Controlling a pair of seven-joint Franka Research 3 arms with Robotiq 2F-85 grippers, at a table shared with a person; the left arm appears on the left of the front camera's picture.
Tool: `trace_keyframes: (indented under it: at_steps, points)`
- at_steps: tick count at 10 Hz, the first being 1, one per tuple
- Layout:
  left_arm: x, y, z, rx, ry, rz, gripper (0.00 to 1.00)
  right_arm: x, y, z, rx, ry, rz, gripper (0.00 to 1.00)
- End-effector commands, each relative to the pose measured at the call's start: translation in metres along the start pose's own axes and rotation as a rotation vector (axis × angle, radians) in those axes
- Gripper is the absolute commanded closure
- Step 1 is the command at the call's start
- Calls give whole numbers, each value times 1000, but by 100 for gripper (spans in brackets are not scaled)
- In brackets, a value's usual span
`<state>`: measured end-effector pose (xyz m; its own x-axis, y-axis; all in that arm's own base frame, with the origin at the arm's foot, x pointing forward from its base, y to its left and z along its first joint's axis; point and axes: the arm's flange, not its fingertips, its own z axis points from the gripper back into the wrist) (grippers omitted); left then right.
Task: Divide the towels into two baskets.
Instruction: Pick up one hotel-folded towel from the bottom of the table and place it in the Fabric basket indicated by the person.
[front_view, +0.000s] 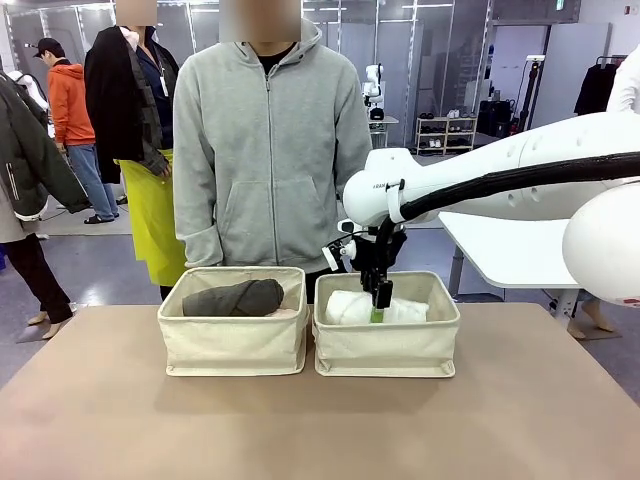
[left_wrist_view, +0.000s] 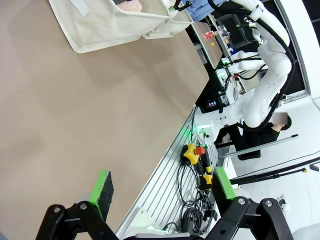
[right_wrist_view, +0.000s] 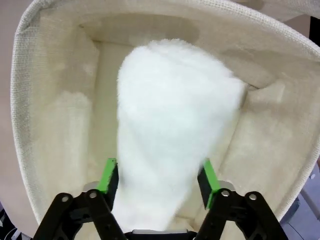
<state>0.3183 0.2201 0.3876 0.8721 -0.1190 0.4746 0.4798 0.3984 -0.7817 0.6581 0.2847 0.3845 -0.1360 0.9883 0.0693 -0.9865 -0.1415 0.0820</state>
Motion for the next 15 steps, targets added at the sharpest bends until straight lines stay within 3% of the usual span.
trace_keyframes:
  at_steps: [1, 15]
  points:
    - [-1, -3, 4, 3, 3, 1, 0, 4, 0, 4, 2, 21, -29, 0]
    - [-1, -3, 4, 3, 3, 1, 0, 0, -1, 4, -4, -1, -5, 0]
